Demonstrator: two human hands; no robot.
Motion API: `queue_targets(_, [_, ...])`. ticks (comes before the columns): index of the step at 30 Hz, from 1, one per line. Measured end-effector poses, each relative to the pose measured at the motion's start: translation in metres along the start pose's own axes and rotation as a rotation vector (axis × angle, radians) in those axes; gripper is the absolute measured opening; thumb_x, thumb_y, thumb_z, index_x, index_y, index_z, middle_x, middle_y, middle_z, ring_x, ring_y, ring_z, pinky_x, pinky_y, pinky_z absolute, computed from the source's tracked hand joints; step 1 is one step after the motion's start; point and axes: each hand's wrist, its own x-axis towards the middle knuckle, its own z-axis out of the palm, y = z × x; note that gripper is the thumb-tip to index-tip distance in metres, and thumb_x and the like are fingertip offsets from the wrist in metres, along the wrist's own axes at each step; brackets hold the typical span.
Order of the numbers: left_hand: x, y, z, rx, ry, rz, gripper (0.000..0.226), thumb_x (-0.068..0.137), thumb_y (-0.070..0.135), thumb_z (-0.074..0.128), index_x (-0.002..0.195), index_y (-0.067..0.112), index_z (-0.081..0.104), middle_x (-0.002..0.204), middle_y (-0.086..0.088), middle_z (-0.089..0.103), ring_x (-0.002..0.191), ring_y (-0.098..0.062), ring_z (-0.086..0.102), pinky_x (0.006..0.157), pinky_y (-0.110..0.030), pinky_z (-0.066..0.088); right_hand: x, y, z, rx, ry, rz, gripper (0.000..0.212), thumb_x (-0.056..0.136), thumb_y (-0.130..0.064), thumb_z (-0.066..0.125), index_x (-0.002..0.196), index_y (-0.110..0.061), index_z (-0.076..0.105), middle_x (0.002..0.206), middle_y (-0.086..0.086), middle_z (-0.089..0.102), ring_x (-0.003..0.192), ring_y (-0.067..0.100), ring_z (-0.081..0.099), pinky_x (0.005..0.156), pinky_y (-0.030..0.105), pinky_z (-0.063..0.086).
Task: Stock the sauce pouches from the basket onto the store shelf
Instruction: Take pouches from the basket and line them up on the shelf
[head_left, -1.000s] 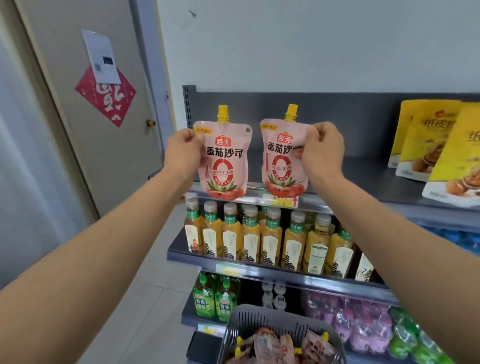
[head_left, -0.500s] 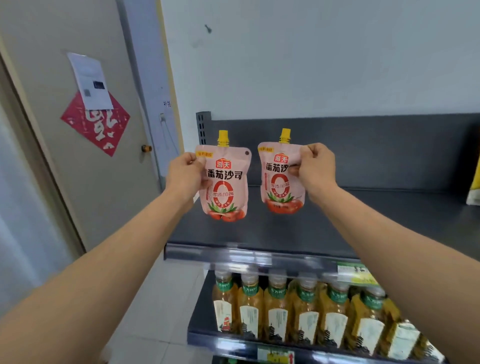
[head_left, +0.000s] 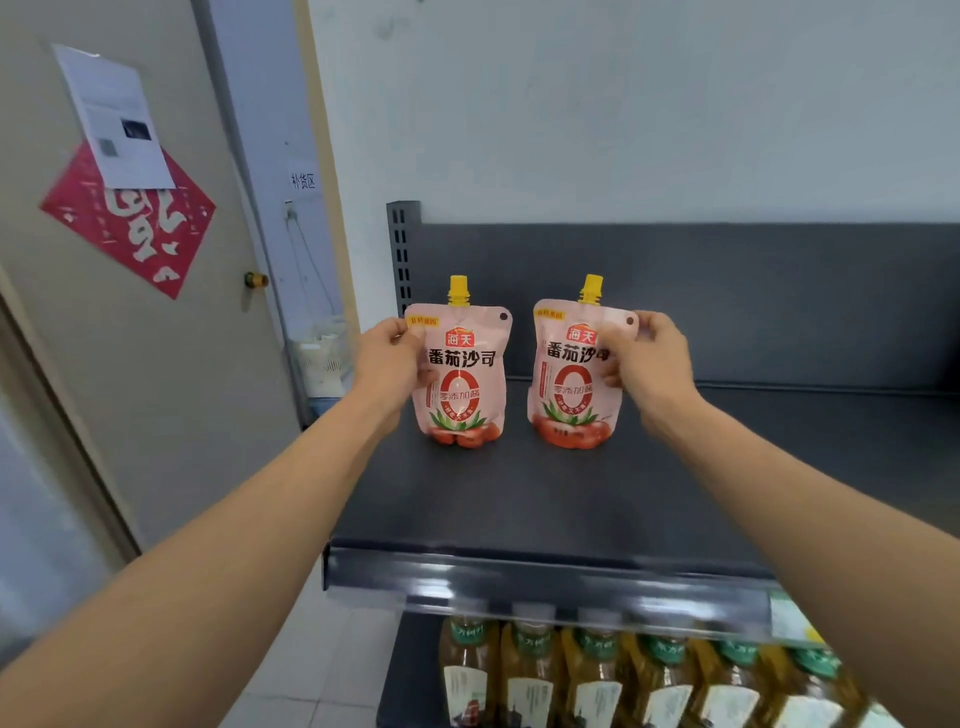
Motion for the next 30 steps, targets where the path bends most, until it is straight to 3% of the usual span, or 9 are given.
queue_targets(3, [0.002,-0.006,-0.007,0.032,-0.096,-0.014,0.021,0.094,0.019,0.051,0.113,0.01,0.052,0.106,-0.005,0.065,0.094,-0.019,0.064,0.076,-0.034,0.057,-0.006,0.009,-0.001,-0.035,-0.115,0.019,0.033,0.087,-0.013,0.063,0.116,-0.012,0.047,0.096,-0.004,0.062,0.071,0.004,0.06,0.043,0.01,0.044])
queue_targets(6, [-0.001,-0.018,-0.016,0.08,-0.267,-0.088,0.035,0.086,0.01,0.064,0.12,0.01,0.053,0.114,-0.006,0.066,0.103,-0.025,0.064,0.078,-0.036,0.056,-0.004,0.019,-0.003,-0.083,-0.175,0.081,0.042,0.08,-0.007,0.071,0.116,-0.011,0.052,0.116,0.003,0.066,0.093,0.017,0.067,0.07,0.027,0.058])
queue_targets(8, [-0.002,-0.025,-0.018,0.112,-0.322,-0.111,0.035,0.084,0.003,0.065,0.117,0.01,0.058,0.114,-0.008,0.067,0.104,-0.029,0.065,0.081,-0.04,0.057,-0.002,0.023,-0.004,-0.142,-0.218,0.135,0.041,0.078,-0.006,0.073,0.115,-0.01,0.056,0.118,0.007,0.067,0.101,0.023,0.066,0.08,0.036,0.057])
queue_targets(14, [0.016,-0.026,-0.009,0.115,-0.271,-0.091,0.034,0.087,-0.003,0.057,0.12,0.005,0.058,0.113,-0.009,0.066,0.098,-0.025,0.062,0.072,-0.031,0.055,0.012,0.024,0.003,-0.11,-0.196,0.139,0.025,0.087,-0.005,0.064,0.111,-0.005,0.062,0.106,0.007,0.069,0.078,0.014,0.065,0.057,0.021,0.05])
queue_targets(21, [0.057,-0.035,0.006,0.085,-0.208,-0.116,0.026,0.089,-0.003,0.055,0.11,0.011,0.061,0.109,-0.005,0.065,0.101,-0.025,0.061,0.073,-0.031,0.055,0.048,0.035,0.026,-0.076,-0.12,0.139,0.017,0.09,-0.007,0.059,0.107,-0.006,0.062,0.084,0.0,0.065,0.065,0.008,0.057,0.055,0.021,0.046])
queue_targets(25, [0.077,-0.038,0.011,0.094,-0.195,-0.122,0.026,0.09,-0.001,0.055,0.112,0.012,0.06,0.11,-0.003,0.064,0.103,-0.025,0.06,0.068,-0.027,0.054,0.062,0.039,0.038,-0.071,-0.11,0.166,0.023,0.09,-0.007,0.059,0.113,-0.005,0.062,0.098,0.005,0.066,0.069,0.01,0.059,0.055,0.022,0.047])
queue_targets(30, [0.092,-0.043,0.014,0.077,-0.206,-0.121,0.024,0.09,0.0,0.054,0.107,0.016,0.058,0.112,-0.003,0.062,0.104,-0.025,0.058,0.067,-0.026,0.052,0.071,0.041,0.046,-0.075,-0.109,0.169,0.024,0.091,-0.009,0.059,0.115,-0.008,0.061,0.115,0.009,0.067,0.092,0.019,0.063,0.06,0.023,0.05])
